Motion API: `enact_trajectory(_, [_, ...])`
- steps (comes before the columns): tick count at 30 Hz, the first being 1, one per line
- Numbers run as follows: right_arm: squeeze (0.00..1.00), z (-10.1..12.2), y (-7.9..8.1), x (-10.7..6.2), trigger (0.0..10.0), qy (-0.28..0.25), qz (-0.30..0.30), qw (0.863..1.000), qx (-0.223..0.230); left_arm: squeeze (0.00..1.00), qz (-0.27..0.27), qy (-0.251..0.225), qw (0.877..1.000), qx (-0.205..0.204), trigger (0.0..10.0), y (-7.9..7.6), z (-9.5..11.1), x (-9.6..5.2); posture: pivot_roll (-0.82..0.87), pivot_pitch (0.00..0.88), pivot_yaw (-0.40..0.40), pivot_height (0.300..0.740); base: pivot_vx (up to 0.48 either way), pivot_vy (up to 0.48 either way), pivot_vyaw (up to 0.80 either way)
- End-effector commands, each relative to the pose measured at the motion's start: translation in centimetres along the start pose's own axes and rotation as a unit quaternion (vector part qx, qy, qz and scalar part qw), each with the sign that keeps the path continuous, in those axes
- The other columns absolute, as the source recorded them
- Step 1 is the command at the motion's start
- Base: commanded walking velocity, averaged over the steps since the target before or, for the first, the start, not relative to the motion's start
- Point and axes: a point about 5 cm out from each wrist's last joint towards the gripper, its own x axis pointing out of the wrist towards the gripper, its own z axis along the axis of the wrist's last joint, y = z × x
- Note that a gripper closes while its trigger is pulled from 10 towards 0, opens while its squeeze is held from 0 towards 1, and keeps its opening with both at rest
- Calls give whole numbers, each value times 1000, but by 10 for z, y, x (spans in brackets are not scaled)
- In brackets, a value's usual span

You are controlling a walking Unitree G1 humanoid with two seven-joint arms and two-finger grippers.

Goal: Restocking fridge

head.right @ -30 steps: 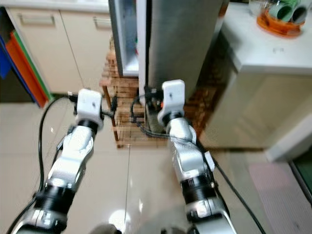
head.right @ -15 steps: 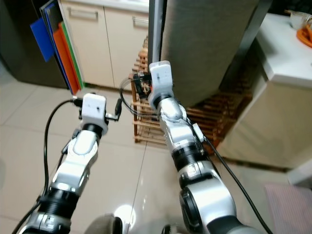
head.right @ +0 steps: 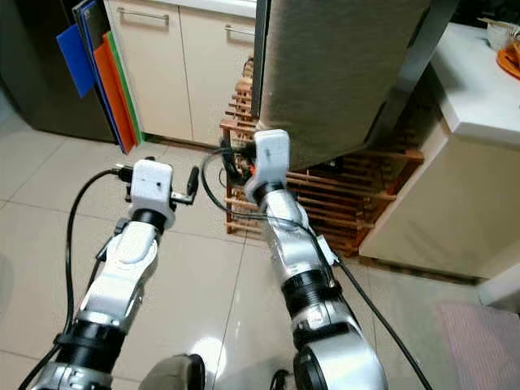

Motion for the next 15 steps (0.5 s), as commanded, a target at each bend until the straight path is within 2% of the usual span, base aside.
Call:
enact_trajectory(1, [0, 10, -2, -2, 10000, -19, -2, 1000, -13, 0, -8, -8, 1000, 3, 10000, -2, 5, 1, 170, 110, -35, 740, 431, 0, 0])
enact_trajectory(9, [0, 12, -11, -7, 10000, -13, -16, 1000, -18, 0, -13, -6, 1000, 10, 10000, -3, 5, 4, 168, 103, -36, 740, 433, 0, 0])
enact_trajectory(15, [0, 15, -10, -7, 10000, -17, -18, 999, -23, 0, -21, -6, 999, 23, 10000, -3, 6, 6, 168, 99, -33, 740, 456, 0, 0])
